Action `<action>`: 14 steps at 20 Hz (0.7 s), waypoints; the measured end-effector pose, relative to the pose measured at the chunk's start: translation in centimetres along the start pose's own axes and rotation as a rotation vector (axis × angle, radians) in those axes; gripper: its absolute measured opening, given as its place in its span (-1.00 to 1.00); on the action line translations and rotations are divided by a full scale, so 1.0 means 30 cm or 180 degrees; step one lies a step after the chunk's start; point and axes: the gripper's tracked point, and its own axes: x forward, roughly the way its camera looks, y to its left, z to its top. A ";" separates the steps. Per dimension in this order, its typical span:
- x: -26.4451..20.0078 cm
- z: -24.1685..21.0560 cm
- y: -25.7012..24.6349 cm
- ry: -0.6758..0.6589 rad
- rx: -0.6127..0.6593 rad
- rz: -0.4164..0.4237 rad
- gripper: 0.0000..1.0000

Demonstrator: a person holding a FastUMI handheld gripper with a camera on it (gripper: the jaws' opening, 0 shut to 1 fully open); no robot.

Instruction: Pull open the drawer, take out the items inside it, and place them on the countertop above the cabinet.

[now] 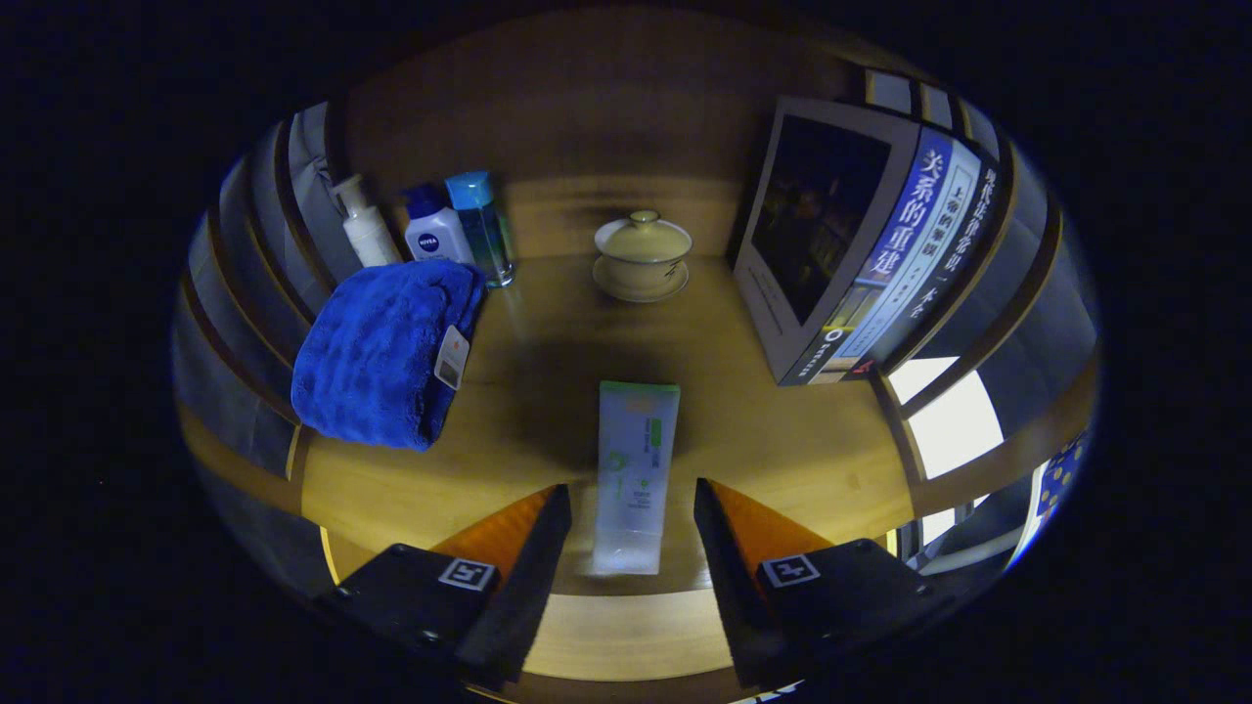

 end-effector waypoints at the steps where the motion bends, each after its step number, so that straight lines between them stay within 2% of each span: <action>1: -0.019 -0.005 -0.004 -0.0037 -0.0018 -0.0021 0.81; 3: -0.066 -0.009 0.000 -0.0103 -0.0012 -0.0004 1.00; 9: -0.236 -0.076 -0.017 -0.0359 -0.0025 0.0003 0.98; 14: -0.405 -0.160 -0.073 -0.0798 -0.0205 -0.0052 0.98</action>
